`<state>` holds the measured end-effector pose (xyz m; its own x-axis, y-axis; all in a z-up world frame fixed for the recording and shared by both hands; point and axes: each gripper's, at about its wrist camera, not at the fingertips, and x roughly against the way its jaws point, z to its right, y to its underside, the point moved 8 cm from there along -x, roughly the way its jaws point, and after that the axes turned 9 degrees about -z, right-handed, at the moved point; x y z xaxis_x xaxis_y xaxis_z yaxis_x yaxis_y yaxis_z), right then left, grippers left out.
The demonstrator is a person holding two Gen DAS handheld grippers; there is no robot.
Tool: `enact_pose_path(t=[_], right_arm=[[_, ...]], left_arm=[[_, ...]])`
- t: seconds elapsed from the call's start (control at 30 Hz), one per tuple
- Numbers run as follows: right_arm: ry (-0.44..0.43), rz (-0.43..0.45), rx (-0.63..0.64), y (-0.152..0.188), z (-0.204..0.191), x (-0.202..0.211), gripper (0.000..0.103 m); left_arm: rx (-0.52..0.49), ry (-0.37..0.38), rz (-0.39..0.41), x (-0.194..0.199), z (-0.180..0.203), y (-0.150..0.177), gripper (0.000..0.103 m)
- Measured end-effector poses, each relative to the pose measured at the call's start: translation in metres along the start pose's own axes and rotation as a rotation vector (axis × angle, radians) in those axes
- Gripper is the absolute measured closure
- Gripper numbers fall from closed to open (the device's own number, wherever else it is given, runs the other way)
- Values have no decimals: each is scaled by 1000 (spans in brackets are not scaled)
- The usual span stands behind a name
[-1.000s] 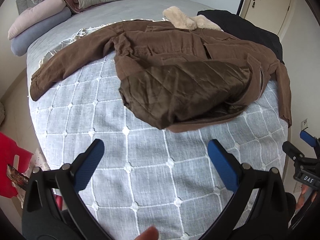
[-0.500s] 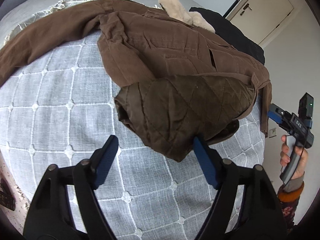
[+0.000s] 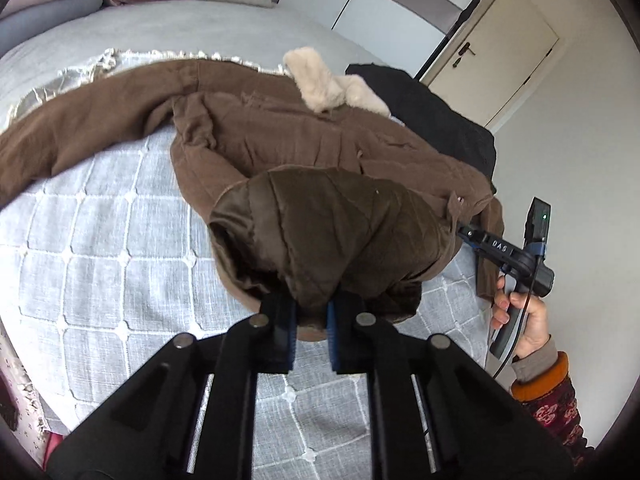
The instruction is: Fold large clothes
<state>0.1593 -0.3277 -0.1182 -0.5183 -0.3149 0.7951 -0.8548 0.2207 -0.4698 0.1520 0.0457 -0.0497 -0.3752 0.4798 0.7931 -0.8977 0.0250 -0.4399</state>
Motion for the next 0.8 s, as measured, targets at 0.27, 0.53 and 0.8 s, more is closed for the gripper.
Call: enact_pose_path(t=[0.27, 0.53, 0.8], right_arm=[[18, 83, 112, 5, -59, 104, 87], [-21, 14, 272, 74, -120, 164, 84], [-22, -9, 348, 131, -117, 181, 36]], left_arm=[[-21, -7, 145, 101, -1, -3, 92], [-144, -124, 125, 150, -43, 40, 102], [-239, -282, -15, 106, -84, 103, 25]])
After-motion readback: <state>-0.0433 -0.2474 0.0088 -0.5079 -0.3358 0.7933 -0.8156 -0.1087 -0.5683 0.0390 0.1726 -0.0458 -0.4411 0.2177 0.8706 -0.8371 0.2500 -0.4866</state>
